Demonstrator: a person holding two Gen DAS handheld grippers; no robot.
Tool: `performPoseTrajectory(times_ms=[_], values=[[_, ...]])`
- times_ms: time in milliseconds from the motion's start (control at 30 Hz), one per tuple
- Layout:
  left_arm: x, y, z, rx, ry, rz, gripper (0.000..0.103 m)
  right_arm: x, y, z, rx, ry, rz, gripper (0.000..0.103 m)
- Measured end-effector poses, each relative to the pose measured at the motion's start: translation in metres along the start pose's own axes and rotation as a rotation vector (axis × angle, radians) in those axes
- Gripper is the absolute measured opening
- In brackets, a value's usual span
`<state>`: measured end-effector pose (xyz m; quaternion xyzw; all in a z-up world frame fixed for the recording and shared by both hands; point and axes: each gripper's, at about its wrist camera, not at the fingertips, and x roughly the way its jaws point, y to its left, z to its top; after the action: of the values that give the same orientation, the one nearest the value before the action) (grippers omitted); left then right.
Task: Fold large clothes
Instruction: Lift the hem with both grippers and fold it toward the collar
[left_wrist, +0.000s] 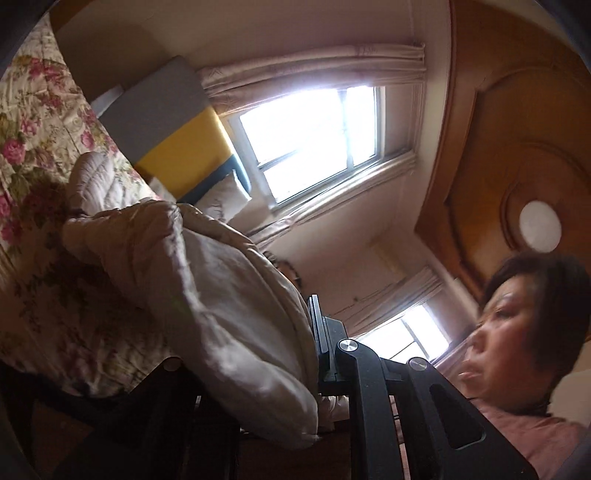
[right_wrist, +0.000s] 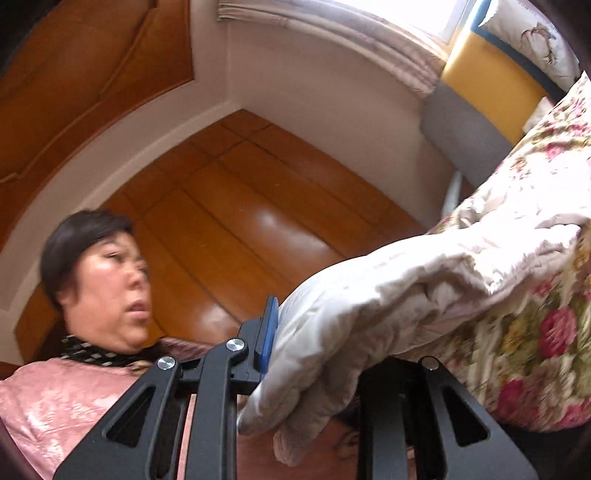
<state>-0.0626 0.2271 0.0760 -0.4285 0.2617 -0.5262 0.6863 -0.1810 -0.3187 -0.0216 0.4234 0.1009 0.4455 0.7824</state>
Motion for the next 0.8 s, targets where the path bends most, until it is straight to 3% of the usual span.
performPoseTrajectory(times_ms=[167, 333, 433, 600, 800], values=[[0.003, -0.025, 0.012, 0.045, 0.017, -0.006, 0.013, -0.008, 0.011, 0.0, -0.001, -0.03, 0.072, 0.021], [0.042, -0.015, 0.032, 0.127, 0.07, 0.135, 0.017, -0.012, -0.009, 0.012, 0.073, -0.093, 0.009, 0.021], [0.078, 0.006, 0.05, 0.127, 0.085, 0.249, 0.018, -0.015, -0.045, 0.026, 0.18, -0.144, -0.066, 0.021], [0.122, 0.062, 0.078, 0.026, 0.086, 0.284, 0.022, -0.014, -0.109, 0.048, 0.322, -0.211, -0.142, 0.022], [0.168, 0.125, 0.108, 0.029, 0.084, 0.456, 0.023, -0.004, -0.158, 0.063, 0.403, -0.252, -0.273, 0.024]])
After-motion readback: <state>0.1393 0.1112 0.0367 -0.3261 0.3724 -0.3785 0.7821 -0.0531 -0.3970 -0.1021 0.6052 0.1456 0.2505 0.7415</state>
